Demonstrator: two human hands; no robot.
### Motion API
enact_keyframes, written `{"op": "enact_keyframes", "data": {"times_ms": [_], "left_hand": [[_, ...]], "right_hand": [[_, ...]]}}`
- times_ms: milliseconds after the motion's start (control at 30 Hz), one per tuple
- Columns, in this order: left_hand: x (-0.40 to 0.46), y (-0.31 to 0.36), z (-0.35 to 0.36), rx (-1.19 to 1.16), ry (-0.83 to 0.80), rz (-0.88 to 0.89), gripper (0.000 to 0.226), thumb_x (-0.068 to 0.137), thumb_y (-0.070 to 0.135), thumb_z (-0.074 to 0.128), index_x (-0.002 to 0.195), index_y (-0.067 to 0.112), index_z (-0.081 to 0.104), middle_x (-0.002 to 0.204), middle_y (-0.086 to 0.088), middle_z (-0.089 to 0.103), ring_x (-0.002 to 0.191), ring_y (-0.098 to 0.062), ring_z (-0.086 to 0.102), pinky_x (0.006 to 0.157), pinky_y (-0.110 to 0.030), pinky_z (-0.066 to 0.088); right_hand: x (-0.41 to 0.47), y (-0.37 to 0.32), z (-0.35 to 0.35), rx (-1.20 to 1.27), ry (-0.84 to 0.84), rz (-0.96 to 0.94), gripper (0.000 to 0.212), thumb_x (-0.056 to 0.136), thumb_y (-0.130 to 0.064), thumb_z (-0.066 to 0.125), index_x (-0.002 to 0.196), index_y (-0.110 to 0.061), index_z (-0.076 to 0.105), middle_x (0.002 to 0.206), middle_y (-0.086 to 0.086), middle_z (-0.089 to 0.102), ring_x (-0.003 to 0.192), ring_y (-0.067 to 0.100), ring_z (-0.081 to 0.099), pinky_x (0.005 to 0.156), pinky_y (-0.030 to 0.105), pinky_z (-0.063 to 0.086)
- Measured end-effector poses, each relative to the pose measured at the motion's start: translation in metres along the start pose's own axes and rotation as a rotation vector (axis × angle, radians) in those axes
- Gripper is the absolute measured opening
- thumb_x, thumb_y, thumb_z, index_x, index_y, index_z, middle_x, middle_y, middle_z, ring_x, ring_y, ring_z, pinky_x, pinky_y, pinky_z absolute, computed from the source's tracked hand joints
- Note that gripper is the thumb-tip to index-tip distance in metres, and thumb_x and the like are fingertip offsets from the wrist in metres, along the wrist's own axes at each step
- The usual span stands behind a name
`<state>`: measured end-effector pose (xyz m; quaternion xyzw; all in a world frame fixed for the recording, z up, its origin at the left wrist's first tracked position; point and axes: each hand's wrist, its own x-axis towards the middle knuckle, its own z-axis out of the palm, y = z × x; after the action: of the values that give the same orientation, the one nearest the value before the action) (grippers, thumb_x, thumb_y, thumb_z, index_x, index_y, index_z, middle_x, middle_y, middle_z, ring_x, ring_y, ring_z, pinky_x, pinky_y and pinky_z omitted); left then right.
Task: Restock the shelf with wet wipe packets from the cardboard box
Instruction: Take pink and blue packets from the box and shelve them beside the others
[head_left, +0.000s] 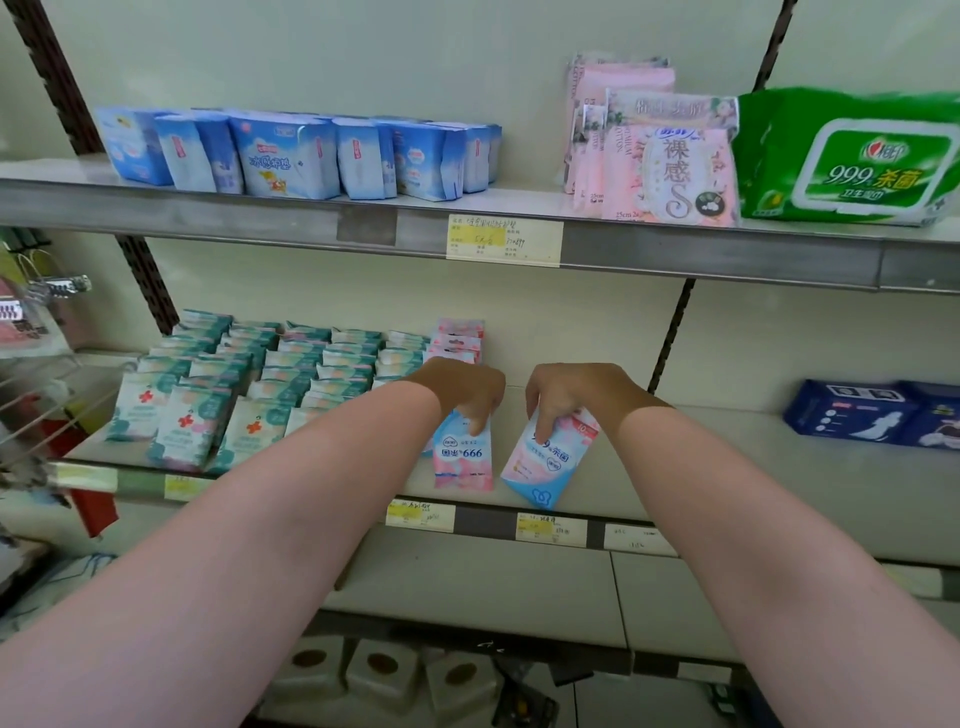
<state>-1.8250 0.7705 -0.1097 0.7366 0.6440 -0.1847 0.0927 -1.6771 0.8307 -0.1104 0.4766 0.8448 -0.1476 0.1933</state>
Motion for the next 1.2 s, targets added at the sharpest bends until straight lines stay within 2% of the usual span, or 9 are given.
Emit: {"op": "enact_keyframes", "data": {"times_ms": [400, 500, 667, 733, 800, 833, 967, 1100, 1200], "left_hand": [[-0.017, -0.012, -0.02, 0.045, -0.078, -0.04, 0.062, 0.077, 0.027, 0.081, 0.134, 0.026, 0.056, 0.14, 0.001, 0.053, 0.121, -0.026, 0.053, 0.094, -0.041, 0.048], [-0.028, -0.021, -0.031, 0.082, -0.102, -0.085, 0.062, 0.079, 0.03, 0.08, 0.136, 0.028, 0.055, 0.142, 0.002, 0.051, 0.124, -0.027, 0.051, 0.085, -0.038, 0.046], [-0.048, -0.045, -0.039, 0.098, -0.124, -0.154, 0.065, 0.078, 0.036, 0.079, 0.137, 0.03, 0.053, 0.144, 0.003, 0.045, 0.126, -0.026, 0.048, 0.082, -0.036, 0.041], [-0.054, -0.057, -0.038, 0.091, -0.132, -0.172, 0.065, 0.078, 0.037, 0.079, 0.137, 0.03, 0.053, 0.143, 0.004, 0.047, 0.124, -0.027, 0.049, 0.083, -0.036, 0.042], [-0.056, -0.068, -0.033, 0.087, -0.144, -0.182, 0.065, 0.074, 0.039, 0.081, 0.133, 0.031, 0.057, 0.139, 0.004, 0.051, 0.12, -0.028, 0.052, 0.088, -0.039, 0.046], [-0.057, -0.073, -0.03, 0.082, -0.153, -0.185, 0.064, 0.072, 0.04, 0.082, 0.131, 0.031, 0.059, 0.136, 0.003, 0.054, 0.117, -0.028, 0.054, 0.092, -0.042, 0.048], [-0.062, -0.089, -0.022, 0.028, -0.144, -0.179, 0.055, 0.069, 0.041, 0.083, 0.12, 0.03, 0.064, 0.128, 0.004, 0.06, 0.112, -0.027, 0.058, 0.096, -0.046, 0.049], [-0.06, -0.096, -0.018, -0.029, -0.157, -0.164, 0.056, 0.072, 0.039, 0.083, 0.124, 0.027, 0.062, 0.127, 0.002, 0.059, 0.111, -0.027, 0.058, 0.094, -0.043, 0.05], [-0.055, -0.095, -0.017, -0.045, -0.156, -0.158, 0.059, 0.069, 0.042, 0.084, 0.122, 0.028, 0.063, 0.126, 0.003, 0.06, 0.11, -0.026, 0.058, 0.096, -0.046, 0.049]], "right_hand": [[0.012, -0.011, -0.001, 0.184, 0.089, -0.106, 0.042, 0.071, -0.026, 0.088, 0.105, -0.011, 0.07, 0.099, 0.004, 0.074, 0.089, 0.022, 0.072, 0.082, 0.037, 0.056], [0.014, -0.026, -0.004, 0.231, 0.124, -0.177, 0.039, 0.073, -0.022, 0.086, 0.107, -0.011, 0.068, 0.102, 0.001, 0.071, 0.088, 0.021, 0.069, 0.075, 0.031, 0.053], [0.03, -0.059, -0.005, 0.275, 0.137, -0.246, 0.065, 0.072, -0.026, 0.087, 0.13, -0.013, 0.061, 0.11, -0.004, 0.059, 0.093, 0.017, 0.06, 0.075, 0.027, 0.047], [0.041, -0.071, -0.002, 0.269, 0.162, -0.254, 0.054, 0.072, -0.026, 0.086, 0.12, -0.014, 0.065, 0.103, -0.007, 0.056, 0.086, 0.014, 0.057, 0.065, 0.025, 0.043], [0.049, -0.084, 0.0, 0.238, 0.203, -0.243, 0.029, 0.074, -0.024, 0.085, 0.093, -0.019, 0.063, 0.09, -0.01, 0.051, 0.074, 0.011, 0.052, 0.056, 0.023, 0.036], [0.054, -0.09, 0.001, 0.233, 0.215, -0.24, 0.027, 0.075, -0.022, 0.084, 0.092, -0.019, 0.063, 0.09, -0.009, 0.052, 0.075, 0.011, 0.052, 0.056, 0.023, 0.036], [0.07, -0.108, 0.004, 0.176, 0.28, -0.229, 0.052, 0.078, -0.017, 0.081, 0.125, -0.009, 0.061, 0.115, 0.006, 0.062, 0.101, 0.025, 0.06, 0.075, 0.029, 0.045], [0.078, -0.111, 0.007, 0.151, 0.331, -0.144, 0.053, 0.085, -0.021, 0.073, 0.134, -0.011, 0.054, 0.13, 0.008, 0.059, 0.116, 0.028, 0.058, 0.095, 0.038, 0.05], [0.081, -0.106, 0.012, 0.11, 0.378, -0.094, 0.052, 0.085, -0.029, 0.073, 0.132, -0.014, 0.056, 0.133, 0.006, 0.058, 0.118, 0.028, 0.057, 0.097, 0.04, 0.05]]}}
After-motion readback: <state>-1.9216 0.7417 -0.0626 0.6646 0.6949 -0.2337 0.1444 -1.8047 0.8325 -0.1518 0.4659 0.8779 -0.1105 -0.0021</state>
